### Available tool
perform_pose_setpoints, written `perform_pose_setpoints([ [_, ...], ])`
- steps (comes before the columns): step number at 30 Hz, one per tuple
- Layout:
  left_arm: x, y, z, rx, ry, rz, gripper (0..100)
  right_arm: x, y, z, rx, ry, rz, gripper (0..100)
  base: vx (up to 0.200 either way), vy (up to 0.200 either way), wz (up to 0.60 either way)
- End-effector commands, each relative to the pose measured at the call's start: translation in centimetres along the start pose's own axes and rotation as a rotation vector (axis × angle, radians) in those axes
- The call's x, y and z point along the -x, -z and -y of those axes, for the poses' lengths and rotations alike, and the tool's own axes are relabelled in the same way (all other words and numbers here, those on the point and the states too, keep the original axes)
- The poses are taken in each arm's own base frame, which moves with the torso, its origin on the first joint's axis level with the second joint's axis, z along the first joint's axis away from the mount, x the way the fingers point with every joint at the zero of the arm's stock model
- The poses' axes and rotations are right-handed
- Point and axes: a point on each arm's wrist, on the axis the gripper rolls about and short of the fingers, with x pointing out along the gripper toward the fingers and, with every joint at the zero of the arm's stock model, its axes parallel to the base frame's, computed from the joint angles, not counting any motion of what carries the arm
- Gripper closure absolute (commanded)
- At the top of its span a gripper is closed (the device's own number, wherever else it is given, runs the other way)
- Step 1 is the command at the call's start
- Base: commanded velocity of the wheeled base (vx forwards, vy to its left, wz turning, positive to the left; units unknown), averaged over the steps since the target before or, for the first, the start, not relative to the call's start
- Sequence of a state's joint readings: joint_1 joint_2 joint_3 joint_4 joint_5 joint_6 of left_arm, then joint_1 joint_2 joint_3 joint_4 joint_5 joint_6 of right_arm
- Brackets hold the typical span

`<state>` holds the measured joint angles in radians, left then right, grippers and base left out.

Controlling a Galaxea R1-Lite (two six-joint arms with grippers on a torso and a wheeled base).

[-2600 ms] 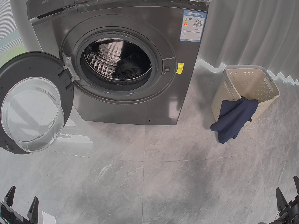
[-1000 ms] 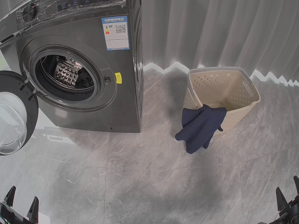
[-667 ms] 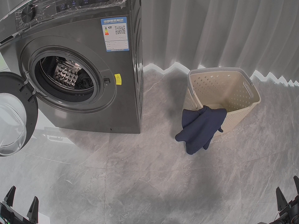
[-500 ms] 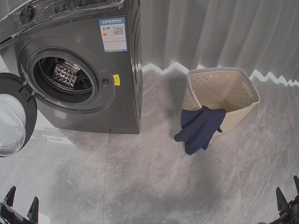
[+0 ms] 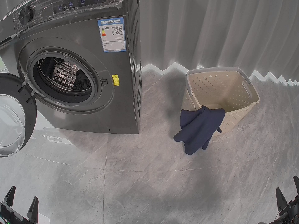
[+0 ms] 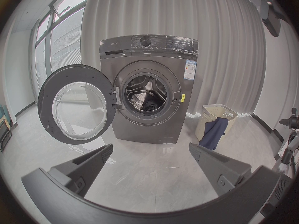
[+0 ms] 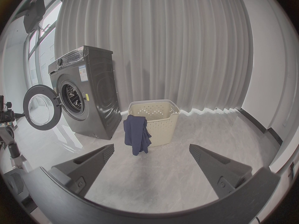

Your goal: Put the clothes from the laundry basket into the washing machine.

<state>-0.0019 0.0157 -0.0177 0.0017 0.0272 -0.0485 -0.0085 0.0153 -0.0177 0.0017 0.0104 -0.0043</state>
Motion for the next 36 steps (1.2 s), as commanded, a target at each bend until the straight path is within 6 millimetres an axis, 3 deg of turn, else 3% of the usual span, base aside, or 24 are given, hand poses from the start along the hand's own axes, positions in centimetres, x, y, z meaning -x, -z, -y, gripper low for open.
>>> perform_pose_setpoints([
  [1, -0.06, 0.46, -0.02, -0.001, -0.001, -0.008, 0, -0.01, 0.52, 0.00, 0.000, -0.001, -0.002, 0, 0.000, -0.200, 0.00],
  [14, -0.06, 0.46, -0.02, 0.000, 0.000, -0.008, 0, -0.01, 0.52, -0.01, 0.000, -0.004, -0.002, 0, 0.000, -0.015, -0.14],
  [26, -0.06, 0.46, -0.03, -0.001, -0.001, -0.008, 0, -0.01, 0.52, 0.00, 0.000, -0.003, -0.002, 0, 0.200, 0.000, 0.00],
  [36, -0.06, 0.46, -0.02, -0.001, -0.003, -0.008, 0, -0.01, 0.52, 0.00, -0.001, -0.003, -0.002, 0, 0.000, 0.000, -0.12],
])
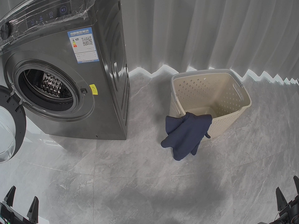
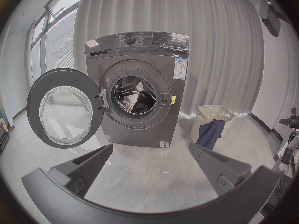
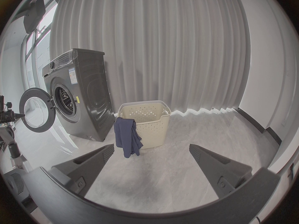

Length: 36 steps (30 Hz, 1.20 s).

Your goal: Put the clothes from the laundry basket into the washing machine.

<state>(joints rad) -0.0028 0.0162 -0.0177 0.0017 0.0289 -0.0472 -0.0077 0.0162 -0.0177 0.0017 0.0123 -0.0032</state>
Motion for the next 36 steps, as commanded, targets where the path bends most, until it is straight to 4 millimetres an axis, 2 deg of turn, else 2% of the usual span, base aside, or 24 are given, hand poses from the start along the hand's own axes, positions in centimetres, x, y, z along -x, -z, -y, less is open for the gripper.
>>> perform_pose_setpoints([
  [1, -0.05, 0.46, -0.02, 0.000, -0.002, -0.007, 0, -0.01, 0.52, 0.00, 0.000, 0.000, -0.001, 0, 0.000, 0.000, -0.60],
  [5, -0.05, 0.46, -0.01, 0.002, 0.003, -0.008, 0, -0.01, 0.52, 0.00, 0.001, 0.000, -0.001, 0, 0.000, 0.000, 0.00],
  [14, -0.05, 0.46, -0.02, 0.000, -0.002, -0.007, 0, -0.01, 0.52, 0.00, 0.001, 0.000, -0.001, 0, 0.200, 0.000, 0.00],
  [23, -0.05, 0.46, -0.02, 0.002, -0.002, -0.007, 0, -0.01, 0.52, 0.00, 0.001, 0.000, -0.001, 0, 0.000, 0.000, 0.00],
  [29, -0.05, 0.46, -0.02, 0.002, 0.001, -0.008, 0, -0.01, 0.52, 0.00, 0.001, 0.000, -0.001, 0, 0.200, 0.000, 0.00],
  [36, -0.05, 0.46, -0.02, 0.002, -0.002, -0.007, 0, -0.01, 0.52, 0.00, 0.001, 0.000, -0.001, 0, 0.000, -0.029, 0.00],
])
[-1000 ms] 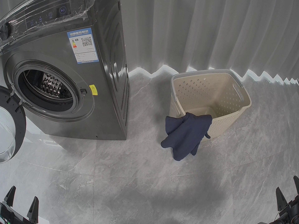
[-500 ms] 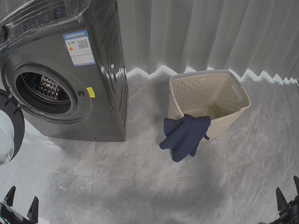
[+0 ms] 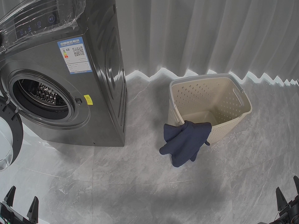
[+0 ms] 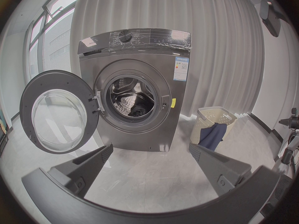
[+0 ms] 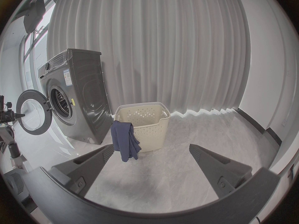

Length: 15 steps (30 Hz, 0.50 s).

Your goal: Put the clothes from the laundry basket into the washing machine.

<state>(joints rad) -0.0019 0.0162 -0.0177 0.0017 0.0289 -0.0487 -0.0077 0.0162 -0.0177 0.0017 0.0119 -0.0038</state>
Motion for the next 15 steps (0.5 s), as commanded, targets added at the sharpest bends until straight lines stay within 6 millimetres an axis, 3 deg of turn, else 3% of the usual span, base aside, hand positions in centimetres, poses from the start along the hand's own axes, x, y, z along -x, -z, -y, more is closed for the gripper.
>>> perform_pose_setpoints([
  [1, -0.05, 0.46, -0.02, 0.000, 0.001, -0.007, 0, -0.01, 0.52, 0.00, 0.001, 0.000, -0.001, 0, 0.000, -0.200, 0.00],
  [15, -0.05, 0.46, -0.02, 0.000, 0.001, -0.007, 0, -0.02, 0.52, 0.00, 0.001, 0.007, -0.003, 0, 0.000, -0.200, 0.00],
])
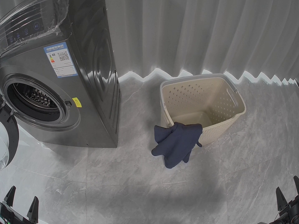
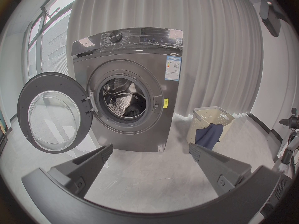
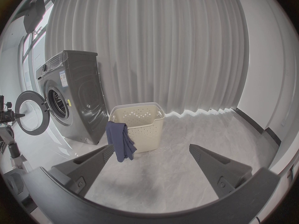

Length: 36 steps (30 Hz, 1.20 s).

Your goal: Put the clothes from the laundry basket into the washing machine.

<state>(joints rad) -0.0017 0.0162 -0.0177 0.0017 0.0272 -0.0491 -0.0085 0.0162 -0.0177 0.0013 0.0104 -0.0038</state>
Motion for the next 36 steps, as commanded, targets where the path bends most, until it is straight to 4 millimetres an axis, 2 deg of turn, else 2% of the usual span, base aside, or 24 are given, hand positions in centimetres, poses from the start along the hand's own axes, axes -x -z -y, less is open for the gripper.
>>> perform_pose_setpoints([
  [1, -0.1, 0.5, 0.0, 0.000, -0.001, -0.007, 0, 0.0, 0.5, 0.0, 0.001, 0.000, -0.002, 0, 0.000, -0.200, 0.00],
  [14, -0.1, 0.5, 0.0, 0.003, -0.002, -0.007, 0, 0.0, 0.5, 0.0, 0.002, -0.004, 0.000, 0, 0.000, -0.015, 0.00],
  [15, -0.1, 0.5, 0.0, 0.003, -0.004, -0.007, 0, 0.8, -2.5, 0.0, -0.006, -0.027, 0.121, 0, 0.000, 0.000, 0.00],
  [16, -0.1, 0.5, 0.0, 0.003, -0.004, -0.007, 0, 1.2, -4.0, -0.1, -0.012, -0.043, 0.153, 0, 0.000, 0.000, 0.00],
  [18, -0.1, 0.5, 0.0, 0.003, -0.004, -0.007, 0, 1.1, -5.2, -0.1, -0.021, -0.056, 0.140, 0, 0.000, 0.000, 0.00],
  [21, -0.1, 0.5, 0.0, 0.003, -0.004, -0.007, 0, -0.8, -5.3, -0.2, -0.036, -0.108, -0.026, 0, 0.000, 0.000, 0.00],
  [22, -0.1, 0.5, 0.0, 0.003, -0.002, -0.007, 0, -2.5, -5.1, -0.3, -0.062, -0.153, -0.153, 0, 0.000, 0.000, 0.00],
  [24, -0.1, 0.5, 0.0, 0.003, -0.001, -0.007, 0, -4.5, -5.5, -0.4, -0.112, -0.180, -0.254, 0, 0.000, 0.000, 0.00],
  [27, -0.1, 0.5, 0.0, 0.003, -0.004, -0.007, 0, -7.6, -6.1, -0.5, -0.142, -0.228, -0.315, 0, 0.000, 0.000, 0.00],
  [30, -0.1, 0.5, 0.0, 0.003, -0.004, -0.007, 0, -10.1, -5.9, -1.3, -0.141, -0.326, -0.379, 0, 0.000, 0.000, 0.00],
  [34, -0.1, 0.5, 0.0, 0.004, -0.002, -0.007, 0, -11.8, -5.5, -2.8, -0.140, -0.443, -0.444, 0, 0.000, 0.000, 0.00],
  [36, -0.1, 0.5, 0.0, 0.004, -0.002, -0.007, 0, -13.2, -5.3, -4.1, -0.154, -0.483, -0.481, 0, 0.000, 0.000, 0.00],
])
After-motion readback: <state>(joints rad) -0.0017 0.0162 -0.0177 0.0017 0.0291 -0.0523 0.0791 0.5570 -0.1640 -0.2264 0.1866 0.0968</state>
